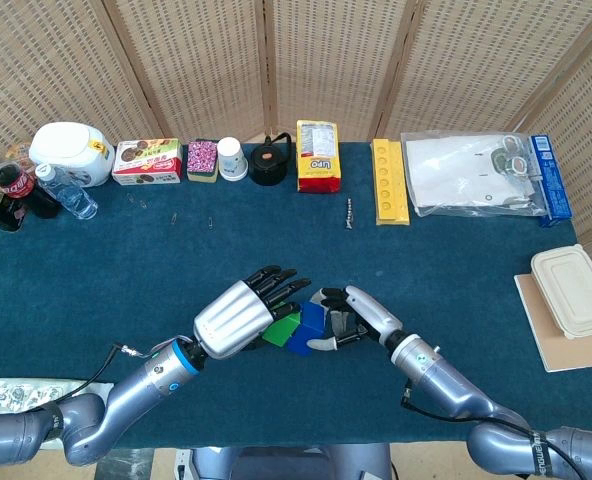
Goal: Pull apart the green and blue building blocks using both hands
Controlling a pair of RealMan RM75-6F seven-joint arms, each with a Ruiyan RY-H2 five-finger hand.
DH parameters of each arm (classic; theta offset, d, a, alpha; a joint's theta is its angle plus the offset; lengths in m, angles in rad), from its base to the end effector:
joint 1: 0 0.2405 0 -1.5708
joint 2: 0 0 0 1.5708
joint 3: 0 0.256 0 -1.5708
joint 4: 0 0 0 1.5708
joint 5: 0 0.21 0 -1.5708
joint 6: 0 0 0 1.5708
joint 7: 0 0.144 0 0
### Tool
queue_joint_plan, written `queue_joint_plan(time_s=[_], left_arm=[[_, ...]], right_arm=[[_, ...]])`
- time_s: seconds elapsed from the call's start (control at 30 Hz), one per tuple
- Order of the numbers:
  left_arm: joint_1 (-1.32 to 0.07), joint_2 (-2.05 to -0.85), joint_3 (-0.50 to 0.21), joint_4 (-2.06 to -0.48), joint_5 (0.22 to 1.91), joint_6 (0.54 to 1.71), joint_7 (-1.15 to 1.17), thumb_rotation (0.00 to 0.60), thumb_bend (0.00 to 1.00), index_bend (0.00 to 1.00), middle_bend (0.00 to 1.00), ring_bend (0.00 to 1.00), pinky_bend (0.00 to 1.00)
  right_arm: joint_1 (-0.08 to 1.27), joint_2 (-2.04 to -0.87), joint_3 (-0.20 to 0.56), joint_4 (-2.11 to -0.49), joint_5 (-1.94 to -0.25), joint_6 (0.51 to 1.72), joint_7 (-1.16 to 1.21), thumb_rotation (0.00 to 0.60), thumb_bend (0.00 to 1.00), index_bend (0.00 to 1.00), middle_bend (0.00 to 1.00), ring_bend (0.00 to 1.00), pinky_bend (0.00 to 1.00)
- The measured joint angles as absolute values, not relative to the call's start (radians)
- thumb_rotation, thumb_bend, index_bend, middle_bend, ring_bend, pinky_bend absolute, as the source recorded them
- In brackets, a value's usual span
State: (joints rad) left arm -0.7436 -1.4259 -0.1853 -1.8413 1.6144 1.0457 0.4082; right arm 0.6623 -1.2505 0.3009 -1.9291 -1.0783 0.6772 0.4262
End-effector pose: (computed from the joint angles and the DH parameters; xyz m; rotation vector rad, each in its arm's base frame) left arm -0.0370 0.2679 0.0255 -2.1456 -0.4422 -1.3751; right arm -0.1018 -0.2947 0.0334 1.6400 -2.0328 1.2592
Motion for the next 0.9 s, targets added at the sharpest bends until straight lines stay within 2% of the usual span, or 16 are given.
queue_joint_plan(time_s=[0.43,0.67,0.9], left_arm=[[-0.721,-1.374,-0.157,-1.831,1.644,1.112,0.340,0.600,0.23,0.55,0.18,0.14,0.22],[-0.661,-1.266,-0.114,-1.844,1.685,1.188,0.300,0.600,0.23,0.55,0.18,0.14,0.22],[-0.572,-1.135,-0.044,-1.822,1.709,1.257,0.233,0.600,0.23,0.55,0.18,0.14,0.22]], right_arm=[[0.679,-1.251,0.288,-1.889,-1.058,0.666,0.437,0.442,0.22,0.60,0.57,0.70,0.60],[0.697,-1.249,0.268,-1.848,-1.027,0.666,0.380,0.445,0.22,0.60,0.57,0.70,0.60],[0.723,-1.299,0.223,-1.777,-0.997,0.710,0.242,0.443,0.22,0.60,0.57,0.68,0.58]])
